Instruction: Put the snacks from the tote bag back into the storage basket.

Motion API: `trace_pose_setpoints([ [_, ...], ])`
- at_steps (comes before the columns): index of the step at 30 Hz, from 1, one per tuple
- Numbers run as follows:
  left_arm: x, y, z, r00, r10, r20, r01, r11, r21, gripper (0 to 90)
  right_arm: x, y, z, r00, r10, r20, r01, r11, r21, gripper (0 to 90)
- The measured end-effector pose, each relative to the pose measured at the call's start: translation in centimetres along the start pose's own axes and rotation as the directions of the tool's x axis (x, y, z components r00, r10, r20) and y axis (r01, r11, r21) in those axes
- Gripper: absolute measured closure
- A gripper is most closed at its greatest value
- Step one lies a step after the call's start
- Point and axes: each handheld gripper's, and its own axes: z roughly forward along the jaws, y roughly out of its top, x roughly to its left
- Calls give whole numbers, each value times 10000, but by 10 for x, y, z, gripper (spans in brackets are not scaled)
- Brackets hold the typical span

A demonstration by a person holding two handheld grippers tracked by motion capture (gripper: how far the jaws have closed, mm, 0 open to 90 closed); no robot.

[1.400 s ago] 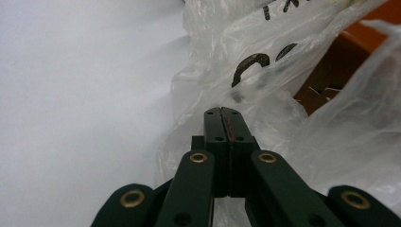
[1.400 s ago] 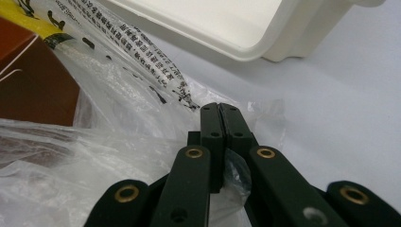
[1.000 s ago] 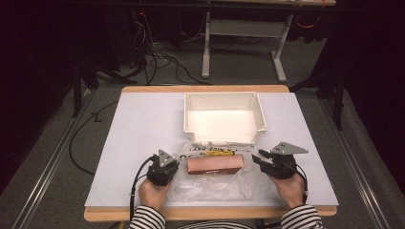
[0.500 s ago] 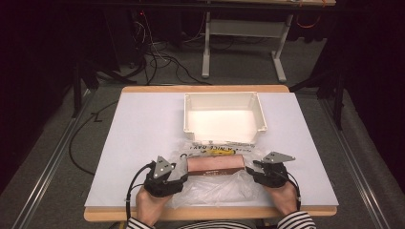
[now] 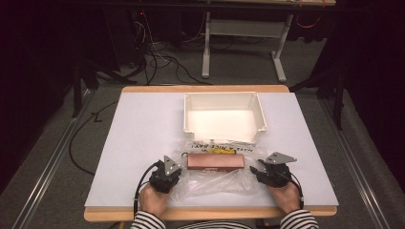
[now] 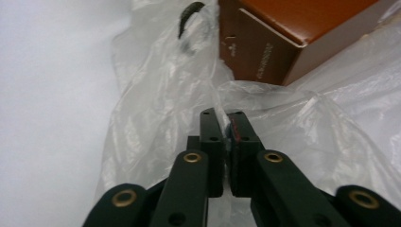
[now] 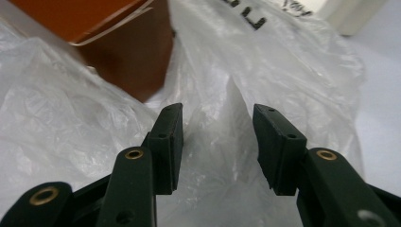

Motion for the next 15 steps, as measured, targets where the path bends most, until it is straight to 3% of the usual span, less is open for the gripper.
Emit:
trace_pose_setpoints([
  [6,10,2,8,9993,-287,-223,281,9993,-253,892,-12,0,1,9996,22,281,-22,10000,-16,580],
  [15,14,-6,1,9975,-634,308,650,9964,-551,862,-18,1,1,9993,27,371,-27,10000,3,586],
])
